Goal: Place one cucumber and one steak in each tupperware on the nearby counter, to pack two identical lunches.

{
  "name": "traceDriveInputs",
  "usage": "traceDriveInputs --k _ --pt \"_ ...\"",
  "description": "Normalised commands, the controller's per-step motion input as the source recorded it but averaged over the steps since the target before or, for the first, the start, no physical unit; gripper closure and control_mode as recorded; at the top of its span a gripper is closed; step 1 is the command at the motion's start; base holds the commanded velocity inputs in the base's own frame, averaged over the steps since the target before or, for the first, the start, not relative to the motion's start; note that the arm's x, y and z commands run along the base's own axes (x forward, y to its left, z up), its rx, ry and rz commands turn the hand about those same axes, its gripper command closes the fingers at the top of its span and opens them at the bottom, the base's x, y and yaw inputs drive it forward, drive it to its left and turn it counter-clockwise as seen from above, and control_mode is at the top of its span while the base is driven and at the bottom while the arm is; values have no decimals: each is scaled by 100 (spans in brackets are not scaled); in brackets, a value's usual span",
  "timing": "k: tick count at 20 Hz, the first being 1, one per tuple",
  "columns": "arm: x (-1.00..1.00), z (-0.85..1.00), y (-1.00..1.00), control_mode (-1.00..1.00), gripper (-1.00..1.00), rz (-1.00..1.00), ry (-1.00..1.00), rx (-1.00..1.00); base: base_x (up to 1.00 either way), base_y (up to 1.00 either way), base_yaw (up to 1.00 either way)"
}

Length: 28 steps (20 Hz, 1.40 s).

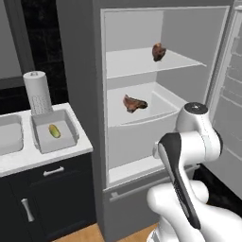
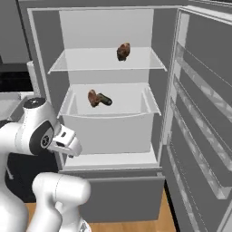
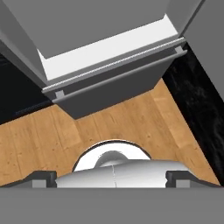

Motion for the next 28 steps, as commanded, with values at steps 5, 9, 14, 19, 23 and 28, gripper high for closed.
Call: traceDriveInputs --k 5,9,14,19,23,28 --pt "0 0 0 100 -100 0 0 0 39 -27 15" --pt "0 0 0 100 -100 0 0 0 42 -44 18" --pt "0 0 0 100 -100 0 0 0 55 -21 26" --pt "0 0 0 100 -100 0 0 0 60 -9 26" --pt "0 0 0 100 -100 0 0 0 6 -48 19" --pt "0 0 0 100 -100 0 0 0 0 -20 8"
